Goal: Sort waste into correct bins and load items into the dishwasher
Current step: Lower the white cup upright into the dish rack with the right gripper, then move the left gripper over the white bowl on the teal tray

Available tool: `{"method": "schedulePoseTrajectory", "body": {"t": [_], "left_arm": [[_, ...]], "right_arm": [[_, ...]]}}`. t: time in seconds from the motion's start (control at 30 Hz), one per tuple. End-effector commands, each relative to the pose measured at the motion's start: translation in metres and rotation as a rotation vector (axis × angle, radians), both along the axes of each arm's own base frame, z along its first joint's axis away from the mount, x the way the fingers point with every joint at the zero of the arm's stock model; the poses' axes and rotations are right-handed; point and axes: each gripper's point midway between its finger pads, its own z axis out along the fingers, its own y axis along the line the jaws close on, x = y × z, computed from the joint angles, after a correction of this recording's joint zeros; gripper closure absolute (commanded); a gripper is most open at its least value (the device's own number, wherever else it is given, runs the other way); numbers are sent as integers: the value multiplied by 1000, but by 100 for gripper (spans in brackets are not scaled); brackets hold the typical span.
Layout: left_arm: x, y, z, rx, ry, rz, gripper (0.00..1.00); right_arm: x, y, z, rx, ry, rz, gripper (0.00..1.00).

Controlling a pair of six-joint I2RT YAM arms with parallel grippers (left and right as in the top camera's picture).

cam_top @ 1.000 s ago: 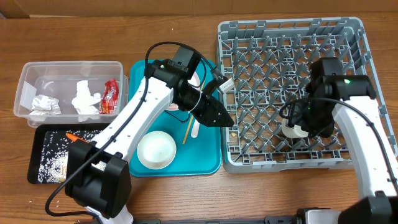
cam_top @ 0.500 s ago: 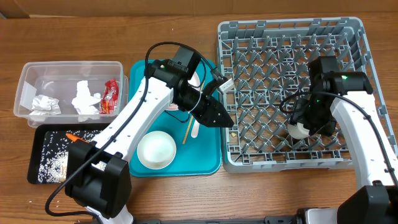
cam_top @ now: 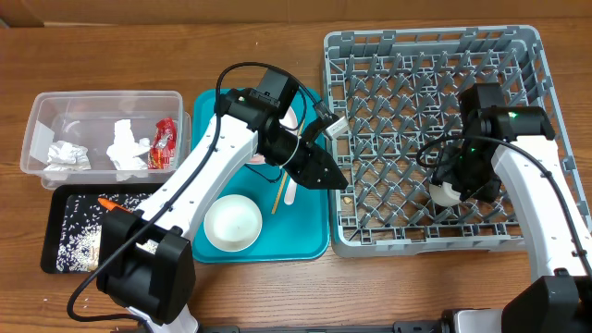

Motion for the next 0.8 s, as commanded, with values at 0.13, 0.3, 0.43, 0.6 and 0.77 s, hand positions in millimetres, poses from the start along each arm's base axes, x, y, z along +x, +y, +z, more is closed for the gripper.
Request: {"method": "schedulePoseTrajectory", "body": {"t": [0.13,0.3,0.43,0.6,0.77], "left_arm": [[3,2,6,4,-28,7,75],[3,2,5,9,-30,8,75],[3,2,6,9,-28,9,78],[-1,3,25,-46,-43,7,88],[7,31,62,14,-191,128,87]], "right_arm": [[3,-2,3,-6,-14,-12,17],[3,-2,3,-6,-13,-12,11],[3,-2,3,-6,-13,-12,9],[3,3,3,22,-10,-7,5],[2,4,3,32,-6,-7,4]]}}
